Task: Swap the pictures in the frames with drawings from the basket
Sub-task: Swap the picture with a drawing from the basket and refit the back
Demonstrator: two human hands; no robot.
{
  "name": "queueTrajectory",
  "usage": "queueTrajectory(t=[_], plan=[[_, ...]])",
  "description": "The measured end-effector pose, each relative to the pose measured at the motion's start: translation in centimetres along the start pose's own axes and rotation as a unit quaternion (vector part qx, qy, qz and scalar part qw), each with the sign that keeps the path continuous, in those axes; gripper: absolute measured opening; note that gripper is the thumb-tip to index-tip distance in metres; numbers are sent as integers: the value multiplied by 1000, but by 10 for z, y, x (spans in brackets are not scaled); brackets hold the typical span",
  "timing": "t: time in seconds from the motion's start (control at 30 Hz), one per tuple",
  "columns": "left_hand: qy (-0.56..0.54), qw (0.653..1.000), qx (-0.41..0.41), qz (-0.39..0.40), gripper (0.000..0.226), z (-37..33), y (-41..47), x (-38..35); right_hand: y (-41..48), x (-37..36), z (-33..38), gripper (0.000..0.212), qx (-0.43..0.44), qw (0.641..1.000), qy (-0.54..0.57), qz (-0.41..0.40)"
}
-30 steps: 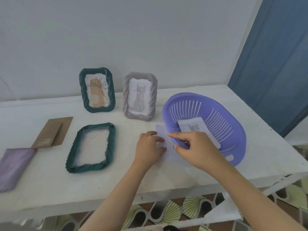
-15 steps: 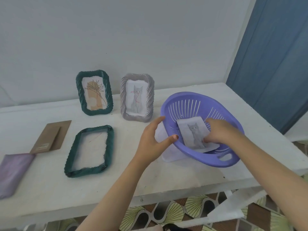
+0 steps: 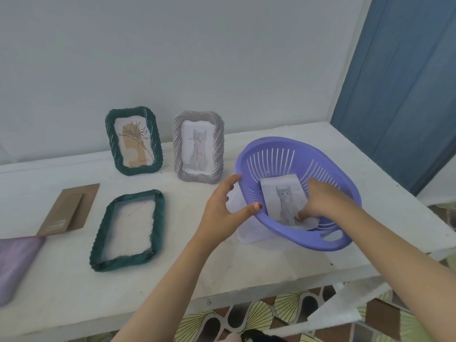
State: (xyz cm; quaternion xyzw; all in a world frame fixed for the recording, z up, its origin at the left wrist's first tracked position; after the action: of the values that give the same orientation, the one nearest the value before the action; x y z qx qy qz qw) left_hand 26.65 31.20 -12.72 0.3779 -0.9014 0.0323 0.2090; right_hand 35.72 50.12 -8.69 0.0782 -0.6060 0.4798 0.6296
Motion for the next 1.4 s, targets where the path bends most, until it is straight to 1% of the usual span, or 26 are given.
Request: queueTrajectory(t=[0.07,0.1,0.23,0.3,0.4,0.53,0.63,0.7,0.77,0.83,0.9,1.0,1.07,1.13,1.2,1.27,1.33,1.4], plan=[[-2,1000,1,2,73,0,0,0,0,-1,3,69,-23,999,-7,25],[-3,1000,0,3,73,0,1,0,0,-1,3,70,-32,999,-9,27],[-11,1000,0,8,71,1,1,1,6,1,0,60,-29,999,10,-20],[-7,1000,0,10,70,1,2,1,10,1,-4,52,-5,998,25,-59],[-2,1000,0,15,71,1,3,2,15,4,-10,47,51,990,60,-119],[-2,1000,-2,28,68,0,3,4,11,15,-14,39,97,974,166,-119],[10,999,-8,32,68,-1,4,6,2,24,-16,29,124,955,243,-116],[48,998,-23,15,67,-2,4,8,-5,27,-15,27,149,938,287,-126],[75,995,-61,-26,59,-8,3,13,-14,27,-8,30,183,923,302,-153],[41,993,-99,-54,42,-20,2,21,-24,24,4,35,220,911,293,-188],[-47,993,-99,-36,31,-35,2,30,-34,17,21,38,254,902,272,-219],[-191,981,-47,4,27,-53,0,42,-52,4,53,37,323,886,228,-243],[-254,967,-14,15,26,-58,-3,52,-61,-8,75,35,364,876,184,-256],[-277,961,-2,4,26,-57,-8,65,-65,-22,94,35,396,867,142,-269],[-277,960,10,-41,24,-47,-11,81,-66,-35,111,36,419,859,116,-271],[-271,958,29,-88,23,-33,-15,99,-65,-49,124,36,441,859,104,-239],[-264,957,45,-108,24,-19,-22,117,-61,-62,135,36,454,854,139,-213],[-251,959,68,-111,25,-5,-33,137,-53,-74,147,33,434,853,183,-224]])
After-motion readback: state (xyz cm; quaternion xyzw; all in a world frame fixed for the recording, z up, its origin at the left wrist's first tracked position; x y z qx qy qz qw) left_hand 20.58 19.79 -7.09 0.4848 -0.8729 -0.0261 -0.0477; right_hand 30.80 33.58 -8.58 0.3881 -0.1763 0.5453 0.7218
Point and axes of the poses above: each hand's wrist, its own y-axis towards the middle knuckle, its own x-axis out of the back of the hand, z = x × y, the point moved 1 cm from there along y, towards the middle knuckle, and after that the axes turned 9 degrees about z, right-handed, at the moved point
